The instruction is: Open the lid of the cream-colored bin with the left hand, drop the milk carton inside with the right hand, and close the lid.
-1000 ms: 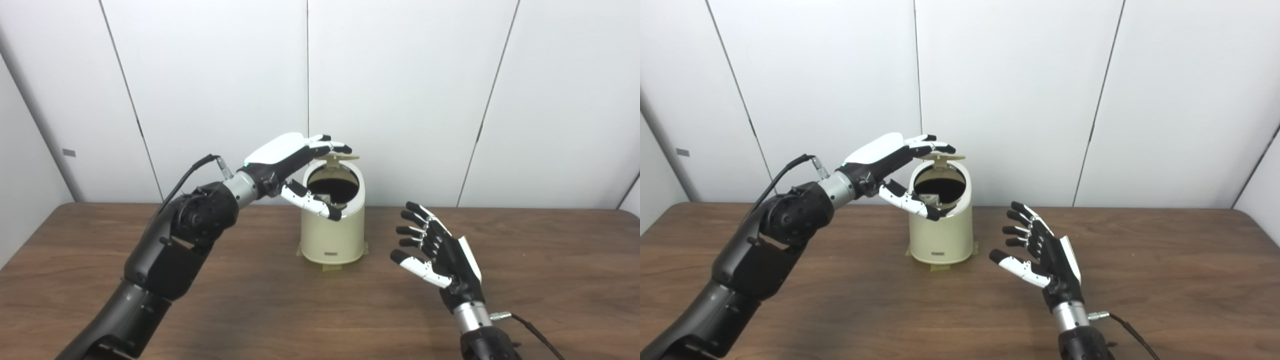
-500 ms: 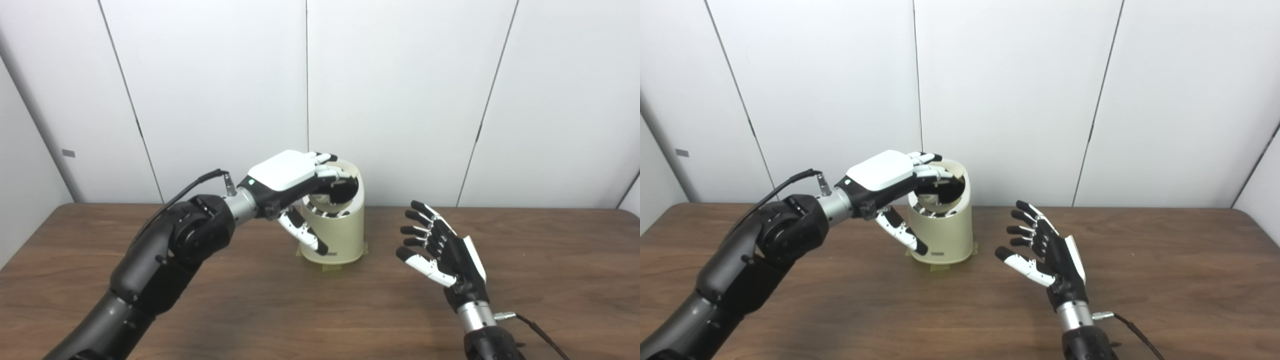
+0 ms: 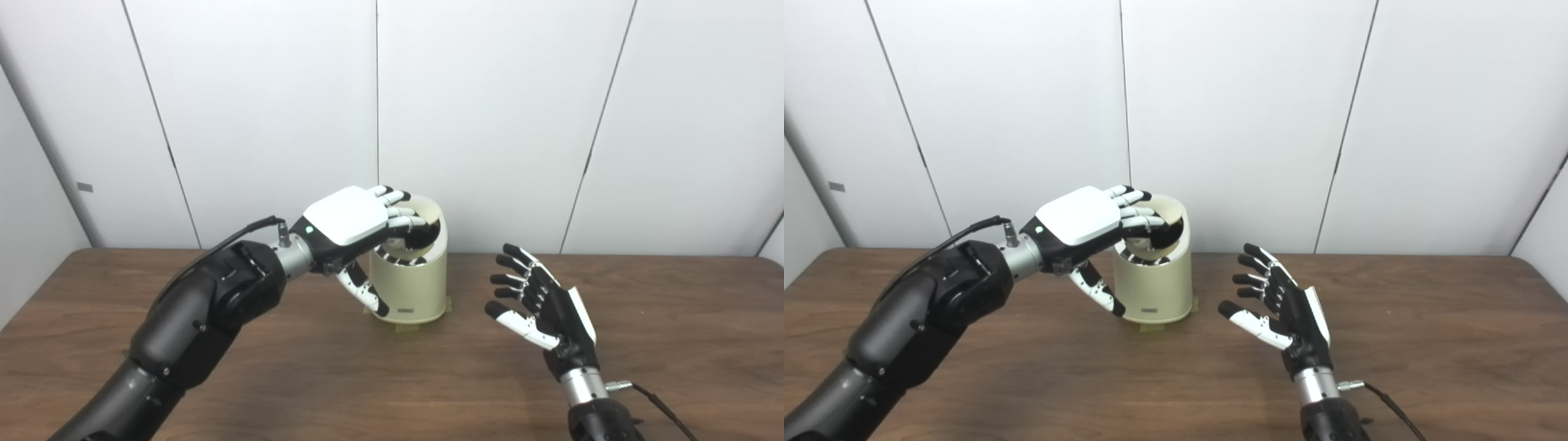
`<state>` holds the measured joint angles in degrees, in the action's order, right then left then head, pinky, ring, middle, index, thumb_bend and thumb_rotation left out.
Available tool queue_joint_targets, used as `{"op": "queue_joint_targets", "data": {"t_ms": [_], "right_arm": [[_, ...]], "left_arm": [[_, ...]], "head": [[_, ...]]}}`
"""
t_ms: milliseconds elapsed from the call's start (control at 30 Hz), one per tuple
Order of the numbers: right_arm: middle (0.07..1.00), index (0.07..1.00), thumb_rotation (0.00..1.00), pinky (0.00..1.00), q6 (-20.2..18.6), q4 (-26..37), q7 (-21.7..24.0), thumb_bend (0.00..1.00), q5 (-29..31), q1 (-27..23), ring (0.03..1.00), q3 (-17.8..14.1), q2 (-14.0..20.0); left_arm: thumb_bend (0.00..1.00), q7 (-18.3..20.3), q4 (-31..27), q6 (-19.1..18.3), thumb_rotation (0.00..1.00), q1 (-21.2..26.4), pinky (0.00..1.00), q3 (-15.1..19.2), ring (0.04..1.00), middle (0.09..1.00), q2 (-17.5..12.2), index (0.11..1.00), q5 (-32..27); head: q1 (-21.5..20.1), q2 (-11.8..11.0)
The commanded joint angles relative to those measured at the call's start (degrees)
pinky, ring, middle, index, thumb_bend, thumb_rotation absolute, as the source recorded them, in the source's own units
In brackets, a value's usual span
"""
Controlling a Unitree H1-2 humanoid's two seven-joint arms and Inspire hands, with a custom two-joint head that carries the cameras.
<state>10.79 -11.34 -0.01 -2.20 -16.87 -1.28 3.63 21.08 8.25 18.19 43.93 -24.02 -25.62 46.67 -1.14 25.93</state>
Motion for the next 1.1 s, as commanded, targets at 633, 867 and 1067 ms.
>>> {"op": "queue_joint_targets", "data": {"t_ms": [633, 867, 1067], "right_arm": [[0.824, 0.833, 0.38, 0.66, 0.8, 3.39, 0.18, 0.73, 1.0, -1.48, 0.715, -0.26, 0.5], [0.827, 0.829, 0.39, 0.67, 0.53, 3.86, 0.02, 0.73, 0.8, -1.46, 0.717, -0.25, 0.62], [0.826, 0.823, 0.39, 0.66, 0.29, 4.33, -0.07, 0.72, 0.67, -1.4, 0.719, -0.25, 0.63]], "left_arm": [[0.94, -1.17, 4.15, 2.65, 0.35, -0.47, 1.0, 2.11, 0.812, 0.893, -0.1, 0.897, -6.79], [0.92, -0.64, 3.96, 2.53, 0.34, -1.24, 1.0, 1.55, 0.82, 0.88, -0.13, 0.893, -6.04], [0.92, -0.14, 3.45, 3.08, 0.32, -1.75, 1.0, 0.91, 0.787, 0.859, -0.12, 0.864, -5.82]], "head": [[-0.43, 0.99], [-0.52, 1.41], [-0.54, 1.89]]}}
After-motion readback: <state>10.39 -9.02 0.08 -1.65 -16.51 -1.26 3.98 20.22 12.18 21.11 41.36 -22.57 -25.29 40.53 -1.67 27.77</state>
